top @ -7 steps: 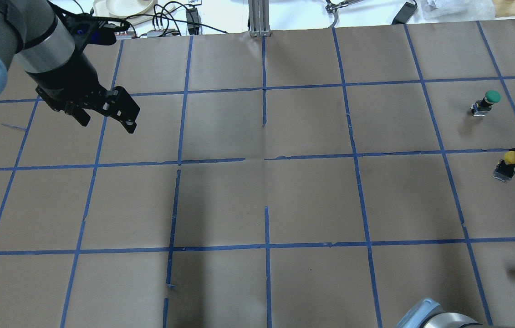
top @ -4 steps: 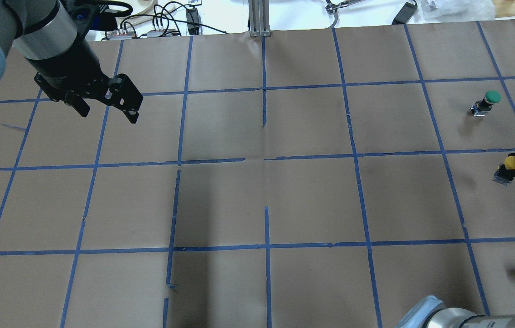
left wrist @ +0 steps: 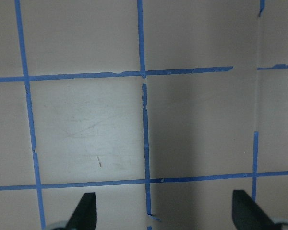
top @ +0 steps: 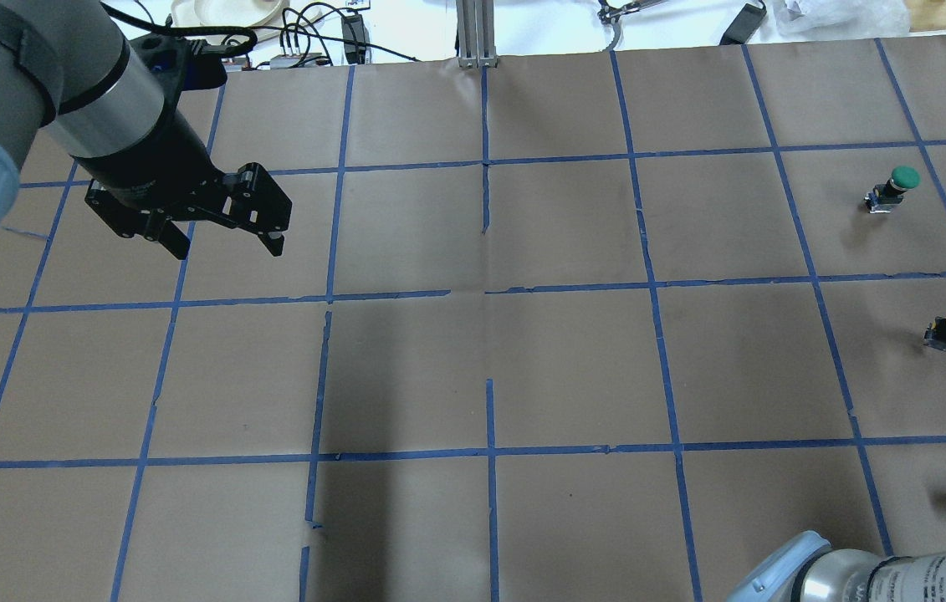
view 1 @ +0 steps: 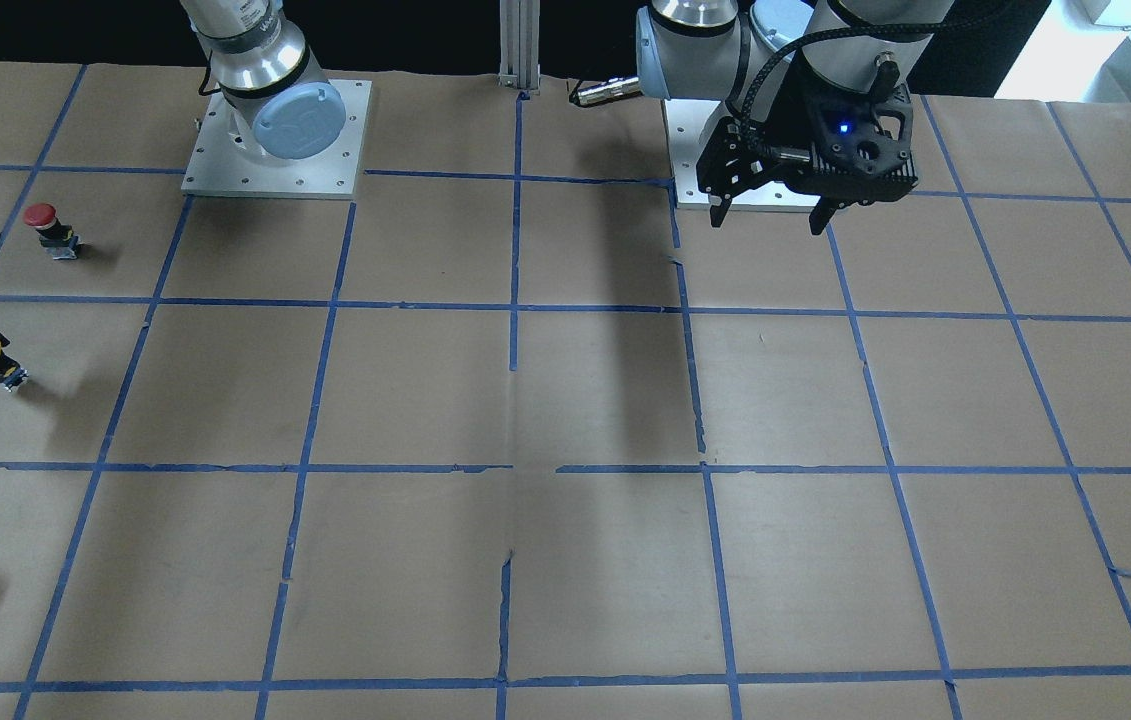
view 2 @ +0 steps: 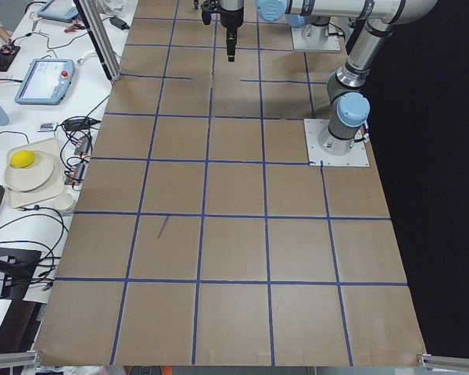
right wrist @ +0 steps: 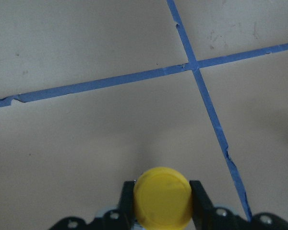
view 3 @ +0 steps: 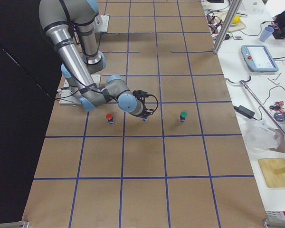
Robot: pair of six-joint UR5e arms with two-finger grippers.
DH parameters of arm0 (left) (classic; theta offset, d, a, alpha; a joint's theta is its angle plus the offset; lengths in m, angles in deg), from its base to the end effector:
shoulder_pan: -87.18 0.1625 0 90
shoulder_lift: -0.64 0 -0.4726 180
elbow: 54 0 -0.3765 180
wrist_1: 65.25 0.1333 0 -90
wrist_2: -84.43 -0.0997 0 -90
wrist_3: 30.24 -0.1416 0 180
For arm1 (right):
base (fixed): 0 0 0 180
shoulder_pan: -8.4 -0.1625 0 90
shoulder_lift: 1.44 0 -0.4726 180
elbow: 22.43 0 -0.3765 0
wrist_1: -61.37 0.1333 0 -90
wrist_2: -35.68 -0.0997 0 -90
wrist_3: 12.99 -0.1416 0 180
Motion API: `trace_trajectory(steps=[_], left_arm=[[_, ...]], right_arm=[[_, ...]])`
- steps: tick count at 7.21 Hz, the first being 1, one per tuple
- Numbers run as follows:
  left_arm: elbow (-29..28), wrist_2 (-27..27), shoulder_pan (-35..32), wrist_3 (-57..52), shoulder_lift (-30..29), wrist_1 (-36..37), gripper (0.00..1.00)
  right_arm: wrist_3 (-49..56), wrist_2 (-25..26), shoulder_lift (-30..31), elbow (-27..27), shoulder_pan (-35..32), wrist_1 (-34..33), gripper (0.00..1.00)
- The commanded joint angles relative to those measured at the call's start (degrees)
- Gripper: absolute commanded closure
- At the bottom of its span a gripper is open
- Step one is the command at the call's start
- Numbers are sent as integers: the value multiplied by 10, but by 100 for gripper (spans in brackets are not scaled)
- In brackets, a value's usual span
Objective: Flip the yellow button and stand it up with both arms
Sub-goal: 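Lower the yellow button upright onto the table with the right gripper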
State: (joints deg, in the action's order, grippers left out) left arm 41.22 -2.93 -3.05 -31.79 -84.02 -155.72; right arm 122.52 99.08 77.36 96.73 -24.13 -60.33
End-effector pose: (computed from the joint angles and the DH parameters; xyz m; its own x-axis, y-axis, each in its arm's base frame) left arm -0.1416 -0.4308 0.4918 -0.9985 0.0308 0.0462 0.0310 0.9995 0.0049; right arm -0.2805 -0.4122 0.2421 -0.2816 -0.9362 0.2103 -0.8917 0.1745 -0.4176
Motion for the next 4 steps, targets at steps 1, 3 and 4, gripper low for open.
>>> trace_trajectory(steps=[1,3,4], left_arm=[[16,-3,4,-6,-31,109,0],[-41,10,2,-2,-68,101,0],[-64,-4,5,-6,-90,97,0]], right_arm=[[2,-26,-35,-21,2,8,79],[2,-26,-33,-19,2,9,79],[2,-26,-32,-17,0,9,78]])
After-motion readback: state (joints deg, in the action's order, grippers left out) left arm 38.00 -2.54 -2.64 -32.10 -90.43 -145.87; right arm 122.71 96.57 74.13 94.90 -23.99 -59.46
